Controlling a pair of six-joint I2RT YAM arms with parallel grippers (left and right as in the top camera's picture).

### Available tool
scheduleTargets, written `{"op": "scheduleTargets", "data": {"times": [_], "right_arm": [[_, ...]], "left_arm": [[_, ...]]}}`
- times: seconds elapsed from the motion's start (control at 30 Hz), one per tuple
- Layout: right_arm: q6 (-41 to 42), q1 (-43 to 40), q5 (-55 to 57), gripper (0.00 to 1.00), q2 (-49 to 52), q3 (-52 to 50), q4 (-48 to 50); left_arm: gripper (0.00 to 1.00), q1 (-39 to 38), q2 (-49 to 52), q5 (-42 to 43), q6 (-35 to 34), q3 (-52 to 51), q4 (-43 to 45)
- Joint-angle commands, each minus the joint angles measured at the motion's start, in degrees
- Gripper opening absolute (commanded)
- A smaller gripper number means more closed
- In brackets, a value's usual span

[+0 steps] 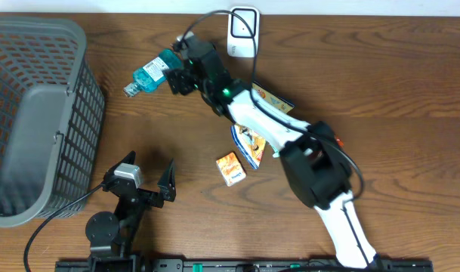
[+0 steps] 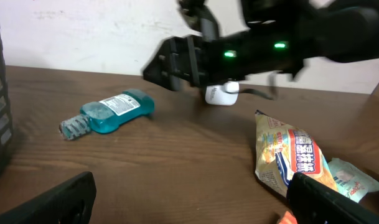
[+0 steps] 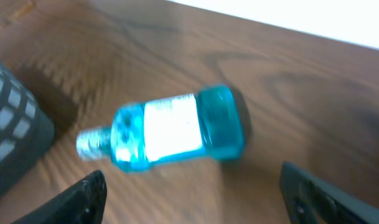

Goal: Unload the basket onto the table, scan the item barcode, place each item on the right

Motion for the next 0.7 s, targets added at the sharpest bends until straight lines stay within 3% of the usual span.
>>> {"op": "scheduleTargets", "data": {"times": [0.0, 0.1, 0.23, 0.43, 0.67], "right_arm": [[-1.03, 0.59, -1.95, 0.74, 5.31, 10.25, 0.44], [-0.98, 0.59, -1.92, 0.57, 10.88, 17.14, 0.61], [0.57, 0.81, -1.95, 0.23, 18.18, 25.57, 1.29], [0.57, 2.54, -1.49, 0.24, 24.65, 32.70, 5.46], [0.28, 3.93, 1.29, 0.26, 26.01, 32.79, 6.03]], "left_arm": [[0.98, 0.07, 0.07, 0.98, -0.07, -1.60, -0.87], [0.98, 0.07, 0.07, 0.96, -0.07, -1.60, -0.87], [0.98, 0.07, 0.07, 0.98, -0.07, -1.60, -0.87], [0.98, 0.07, 0.07, 0.98, -0.07, -1.60, -0.85], [0.98, 0.07, 0.07, 0.96, -0.07, -1.60, -0.87]]}}
